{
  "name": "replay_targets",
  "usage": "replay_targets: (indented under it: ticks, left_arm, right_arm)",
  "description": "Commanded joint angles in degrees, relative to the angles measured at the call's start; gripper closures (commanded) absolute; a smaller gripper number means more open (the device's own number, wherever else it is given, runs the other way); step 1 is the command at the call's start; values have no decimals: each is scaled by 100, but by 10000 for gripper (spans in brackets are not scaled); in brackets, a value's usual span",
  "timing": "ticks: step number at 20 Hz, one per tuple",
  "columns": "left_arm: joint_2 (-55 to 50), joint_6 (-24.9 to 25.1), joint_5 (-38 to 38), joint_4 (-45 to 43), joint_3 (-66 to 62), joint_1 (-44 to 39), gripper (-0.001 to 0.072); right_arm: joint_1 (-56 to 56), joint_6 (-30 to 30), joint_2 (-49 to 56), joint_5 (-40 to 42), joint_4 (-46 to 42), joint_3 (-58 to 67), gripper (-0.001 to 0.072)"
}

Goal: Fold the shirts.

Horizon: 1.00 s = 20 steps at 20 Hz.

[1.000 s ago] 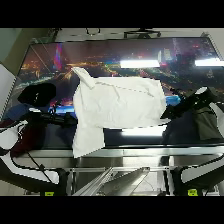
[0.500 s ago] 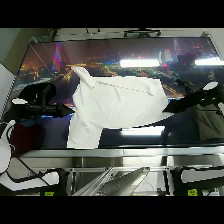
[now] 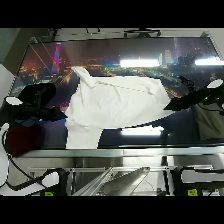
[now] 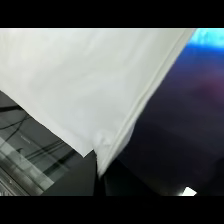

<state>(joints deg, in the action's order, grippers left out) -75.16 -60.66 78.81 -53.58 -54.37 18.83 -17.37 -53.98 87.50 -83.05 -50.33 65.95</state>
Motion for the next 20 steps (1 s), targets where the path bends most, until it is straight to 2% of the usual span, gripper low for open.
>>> replay_targets:
  ticks: [1,4,6,9,12,14,16,18,20]
  left_arm:
    - [22,-90,-70,-173,-4,2,690]
    - [24,39,-92,251,-9,2,691]
    - [81,365,105,1082,-116,2,691]
    - [763,798,531,2837,-695,9,691]
    - [1799,1331,699,5224,-2028,356,690]
    - [2334,1543,448,6614,-3049,1021,690]
    - [2732,1558,144,7532,-4048,2144,689]
    - [2907,1180,-46,7965,-4717,3523,689]
    - [2817,739,-72,8266,-5010,4452,689]
  right_arm:
    - [4,-4,-20,2,17,-2,697]
    - [7,24,-125,-59,361,0,698]
    - [-4,125,-376,-190,800,0,698]
    - [-144,656,-1294,-501,2498,162,697]
    - [-549,922,-2581,-490,4413,1036,697]
    - [-935,990,-3244,-258,5335,1862,697]
    - [-1377,927,-3759,332,5617,2623,696]
    - [-1751,855,-4286,1390,5600,3056,697]
    - [-1932,852,-4712,2243,5333,3080,697]
